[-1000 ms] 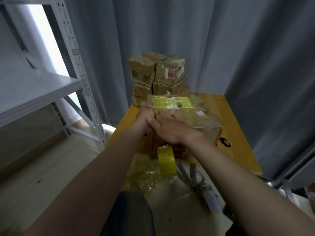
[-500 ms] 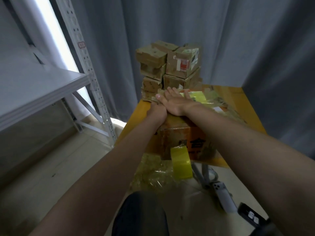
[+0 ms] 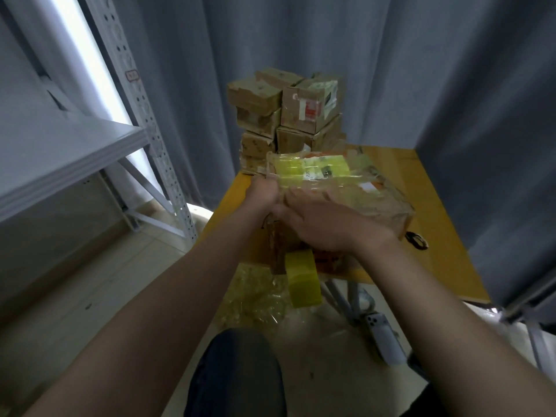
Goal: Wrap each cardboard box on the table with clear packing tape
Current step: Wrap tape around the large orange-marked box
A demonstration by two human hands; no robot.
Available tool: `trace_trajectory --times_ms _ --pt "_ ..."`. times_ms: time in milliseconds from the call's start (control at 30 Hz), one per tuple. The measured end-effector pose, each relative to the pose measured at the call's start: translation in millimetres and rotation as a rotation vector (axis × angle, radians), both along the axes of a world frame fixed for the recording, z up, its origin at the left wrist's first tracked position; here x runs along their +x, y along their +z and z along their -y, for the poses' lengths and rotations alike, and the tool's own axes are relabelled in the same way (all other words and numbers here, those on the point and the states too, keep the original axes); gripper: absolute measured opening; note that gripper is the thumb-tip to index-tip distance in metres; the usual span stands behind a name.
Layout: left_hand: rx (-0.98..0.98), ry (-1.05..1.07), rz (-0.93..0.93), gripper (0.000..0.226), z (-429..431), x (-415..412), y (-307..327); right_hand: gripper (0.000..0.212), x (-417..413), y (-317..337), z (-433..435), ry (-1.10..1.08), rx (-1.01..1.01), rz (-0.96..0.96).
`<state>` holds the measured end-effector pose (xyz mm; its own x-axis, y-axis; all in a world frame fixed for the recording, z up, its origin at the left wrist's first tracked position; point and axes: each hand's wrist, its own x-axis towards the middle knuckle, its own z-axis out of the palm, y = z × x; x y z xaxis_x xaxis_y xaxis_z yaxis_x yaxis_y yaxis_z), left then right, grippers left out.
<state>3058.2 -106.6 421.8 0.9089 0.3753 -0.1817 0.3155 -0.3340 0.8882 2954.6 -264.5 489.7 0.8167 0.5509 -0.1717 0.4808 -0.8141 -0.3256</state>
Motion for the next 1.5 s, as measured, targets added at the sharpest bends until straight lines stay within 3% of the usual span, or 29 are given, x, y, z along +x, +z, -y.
trace_trajectory --times_ms 167,267,333,433,500,567,633,800,867,967,1067,1200,1300,1400,1500 --pt "-0.129 0.119 0.008 0.059 3 -21 13 0.054 -34 -9 31 0.032 0.193 0.054" --pt "-0.15 0.184 0.076 0.057 1 -32 22 0.052 -32 -25 53 -0.059 0.374 0.2" --pt "-0.199 0.172 0.108 0.046 -2 -46 23 0.052 -32 -38 72 -0.233 0.5 0.359" --pt "-0.296 0.051 0.074 0.029 -6 -89 14 0.029 -39 -57 96 -0.587 0.869 0.444" --pt "-0.326 -0.108 0.08 0.047 -16 -114 -1 0.025 -39 -70 107 -0.765 1.01 0.353" --pt "-0.343 -0.346 0.076 0.073 -28 -132 -23 0.024 -37 -78 111 -0.847 1.046 0.155" --pt "-0.227 -0.54 0.06 0.091 -25 -144 -37 0.024 -37 -82 106 -0.85 1.061 -0.068" --pt "-0.104 -0.43 0.128 0.112 -1 -149 -32 0.021 -38 -77 95 -0.826 1.053 -0.085" --pt "-0.038 -0.401 0.195 0.103 -6 -143 -19 0.019 -35 -67 98 -0.81 1.064 -0.045" --pt "-0.005 -0.371 0.302 0.061 -10 -139 24 0.03 -29 -37 100 -0.759 1.081 0.031" --pt "0.016 -0.309 0.263 0.03 -12 -133 75 0.036 -20 1 95 -0.68 1.103 0.122" --pt "-0.099 -0.188 0.066 0.031 -13 -116 119 0.023 0 43 81 -0.655 1.168 0.121" --pt "-0.063 -0.18 -0.066 0.032 -12 -104 134 0.02 20 60 71 -0.682 1.183 0.086" --pt "-0.015 -0.185 -0.172 0.04 -16 -96 139 0.02 42 64 65 -0.693 1.091 0.144" --pt "-0.021 -0.162 -0.19 0.042 -16 -88 143 0.018 57 67 58 -0.663 0.868 0.202"
